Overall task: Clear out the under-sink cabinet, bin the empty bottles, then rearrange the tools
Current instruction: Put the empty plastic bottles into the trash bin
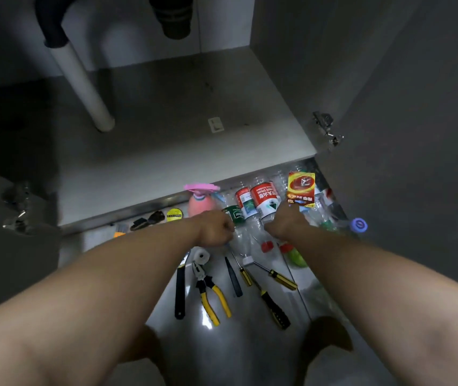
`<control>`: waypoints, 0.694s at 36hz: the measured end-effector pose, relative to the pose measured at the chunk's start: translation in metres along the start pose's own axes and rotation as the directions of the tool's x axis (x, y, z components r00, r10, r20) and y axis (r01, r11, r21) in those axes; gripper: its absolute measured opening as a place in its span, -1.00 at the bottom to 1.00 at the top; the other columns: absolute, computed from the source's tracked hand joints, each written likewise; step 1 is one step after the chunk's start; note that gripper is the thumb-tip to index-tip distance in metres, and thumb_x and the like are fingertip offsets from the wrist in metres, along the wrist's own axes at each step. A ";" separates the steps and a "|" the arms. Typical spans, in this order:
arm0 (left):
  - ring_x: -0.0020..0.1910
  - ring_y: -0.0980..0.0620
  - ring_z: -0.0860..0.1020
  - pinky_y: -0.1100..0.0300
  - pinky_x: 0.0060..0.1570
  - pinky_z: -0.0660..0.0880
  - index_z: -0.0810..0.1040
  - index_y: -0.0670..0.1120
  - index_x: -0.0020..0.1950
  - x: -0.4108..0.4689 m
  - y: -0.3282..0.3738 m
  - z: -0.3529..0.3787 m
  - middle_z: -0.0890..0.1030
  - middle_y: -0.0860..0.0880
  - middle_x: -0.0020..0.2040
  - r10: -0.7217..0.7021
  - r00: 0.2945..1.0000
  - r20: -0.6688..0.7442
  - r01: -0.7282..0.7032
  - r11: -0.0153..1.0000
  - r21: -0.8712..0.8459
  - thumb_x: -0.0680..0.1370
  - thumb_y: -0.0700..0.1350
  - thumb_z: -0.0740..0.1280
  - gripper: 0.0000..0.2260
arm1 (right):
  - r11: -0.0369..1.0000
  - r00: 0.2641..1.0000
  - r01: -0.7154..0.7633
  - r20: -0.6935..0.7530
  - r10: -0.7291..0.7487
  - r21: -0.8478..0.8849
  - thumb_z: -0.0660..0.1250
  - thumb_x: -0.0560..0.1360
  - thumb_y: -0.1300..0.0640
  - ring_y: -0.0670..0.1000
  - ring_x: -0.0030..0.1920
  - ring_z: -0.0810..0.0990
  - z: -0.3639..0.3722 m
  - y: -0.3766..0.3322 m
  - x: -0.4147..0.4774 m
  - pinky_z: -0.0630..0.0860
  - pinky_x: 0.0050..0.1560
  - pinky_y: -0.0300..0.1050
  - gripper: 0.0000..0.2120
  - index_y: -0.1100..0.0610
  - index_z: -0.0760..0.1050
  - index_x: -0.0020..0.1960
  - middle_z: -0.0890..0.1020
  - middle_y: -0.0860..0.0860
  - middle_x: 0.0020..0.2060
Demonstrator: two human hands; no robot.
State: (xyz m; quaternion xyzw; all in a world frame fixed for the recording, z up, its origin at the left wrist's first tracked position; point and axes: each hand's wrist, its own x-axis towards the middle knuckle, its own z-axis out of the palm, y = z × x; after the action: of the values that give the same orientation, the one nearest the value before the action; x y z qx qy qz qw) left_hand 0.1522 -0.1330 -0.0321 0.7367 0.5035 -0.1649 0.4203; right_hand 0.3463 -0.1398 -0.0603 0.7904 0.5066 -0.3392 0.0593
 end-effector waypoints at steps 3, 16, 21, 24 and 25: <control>0.25 -0.11 0.55 0.02 0.26 0.50 0.62 -0.18 0.26 0.018 -0.007 0.005 0.59 -0.13 0.29 -0.041 0.994 0.098 0.038 0.999 0.034 0.66 -0.07 0.25 -0.72 | 1.000 0.998 -0.027 -0.064 0.026 -0.003 0.46 0.49 0.01 0.21 0.37 0.43 0.016 0.001 0.015 0.46 0.35 0.12 -0.26 0.19 0.15 0.50 0.36 0.19 0.38; 0.04 -0.08 0.65 0.03 0.07 0.65 0.40 -0.10 0.46 0.057 0.026 -0.013 0.61 -0.17 0.20 -0.041 0.980 0.194 0.085 0.971 -0.221 0.57 -0.01 0.44 -0.50 | 0.797 0.928 -0.261 0.369 0.052 0.544 0.51 0.44 0.03 0.10 -0.16 0.70 0.001 0.017 0.027 0.61 -0.32 -0.11 -0.55 0.17 0.46 0.22 0.65 0.15 -0.03; 0.11 -0.15 0.64 -0.04 0.09 0.64 0.38 -0.06 0.45 0.057 0.043 -0.016 0.58 -0.18 0.27 0.001 0.982 0.186 0.077 0.909 -0.411 0.51 0.00 0.51 -0.43 | 0.603 0.849 -0.342 0.513 -0.131 0.721 0.56 0.40 0.09 0.21 0.04 0.72 -0.030 0.020 0.015 0.66 0.04 0.11 -0.46 0.20 0.47 0.29 0.68 0.23 0.10; 0.13 -0.01 0.58 0.04 0.08 0.61 0.36 -0.03 0.38 0.057 0.054 -0.015 0.49 -0.12 0.35 0.079 0.997 0.017 -0.059 0.864 -0.500 0.49 -0.02 0.53 -0.45 | 0.619 0.857 -0.275 0.479 -0.188 0.736 0.53 0.44 -0.05 0.14 0.07 0.72 -0.045 0.022 0.014 0.64 0.13 0.08 -0.43 0.16 0.46 0.34 0.68 0.16 0.14; 0.14 -0.03 0.57 0.02 0.07 0.61 0.30 -0.05 0.44 0.058 0.056 -0.016 0.47 -0.11 0.34 0.071 0.996 -0.045 -0.084 0.851 -0.518 0.47 0.00 0.54 -0.36 | 0.663 0.861 -0.242 0.471 -0.189 0.709 0.50 0.45 -0.14 0.12 0.08 0.71 -0.050 0.023 0.015 0.63 0.16 0.08 -0.42 0.13 0.46 0.34 0.68 0.12 0.15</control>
State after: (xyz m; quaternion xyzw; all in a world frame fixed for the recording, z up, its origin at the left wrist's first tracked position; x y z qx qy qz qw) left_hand 0.2238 -0.0937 -0.0359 0.6177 0.5042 0.0030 0.6035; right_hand 0.3932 -0.1171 -0.0365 0.6331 0.2756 -0.7108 -0.1343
